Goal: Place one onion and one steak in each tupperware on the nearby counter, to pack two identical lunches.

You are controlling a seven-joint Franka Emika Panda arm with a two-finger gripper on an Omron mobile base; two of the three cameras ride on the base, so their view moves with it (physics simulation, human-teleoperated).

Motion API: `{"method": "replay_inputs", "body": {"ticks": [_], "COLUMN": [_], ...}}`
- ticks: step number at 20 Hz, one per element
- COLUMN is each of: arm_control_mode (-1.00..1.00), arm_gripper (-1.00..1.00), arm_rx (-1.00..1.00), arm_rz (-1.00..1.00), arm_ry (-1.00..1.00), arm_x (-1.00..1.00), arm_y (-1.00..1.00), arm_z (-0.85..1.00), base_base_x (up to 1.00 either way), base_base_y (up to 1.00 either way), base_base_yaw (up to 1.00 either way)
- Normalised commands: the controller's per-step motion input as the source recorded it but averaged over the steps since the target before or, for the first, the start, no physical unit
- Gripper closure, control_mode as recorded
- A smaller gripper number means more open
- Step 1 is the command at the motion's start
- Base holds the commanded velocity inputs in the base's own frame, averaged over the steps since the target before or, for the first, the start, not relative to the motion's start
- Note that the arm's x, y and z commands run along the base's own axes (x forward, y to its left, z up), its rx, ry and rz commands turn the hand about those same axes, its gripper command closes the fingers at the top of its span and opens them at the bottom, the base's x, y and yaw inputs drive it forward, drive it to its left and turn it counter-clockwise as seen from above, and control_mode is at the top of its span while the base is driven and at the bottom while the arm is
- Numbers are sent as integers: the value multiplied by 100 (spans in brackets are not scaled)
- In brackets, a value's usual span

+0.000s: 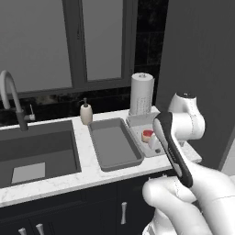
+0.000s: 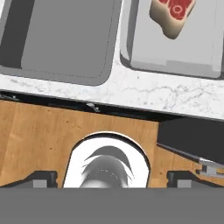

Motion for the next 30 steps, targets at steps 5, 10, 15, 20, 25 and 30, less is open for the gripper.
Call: {"method": "replay_inputs", "body": {"ticks": [5, 10, 15, 20, 25, 30], "arm_control_mode": [-100, -100, -100, -100, -100, 100], "arm_gripper": [-100, -100, -100, -100, -100, -100], "arm_rx": [0, 0, 1, 2, 0, 0], "arm_rz": [-1, -3, -16, -6, 0, 0], "arm_ry": [-19, -13, 3, 0, 0, 0], "arm_x": [-26, -49, -25, -14, -4, -9], "arm_y": [1, 0, 0, -2, 0, 0], "arm_z": [79, 66, 15, 9, 0, 0], "base_base_x": [0, 0, 0, 0, 0, -77], "base_base_y": [0, 0, 0, 0, 0, -11], "base_base_yaw": [0, 0, 0, 0, 0, 0]}}
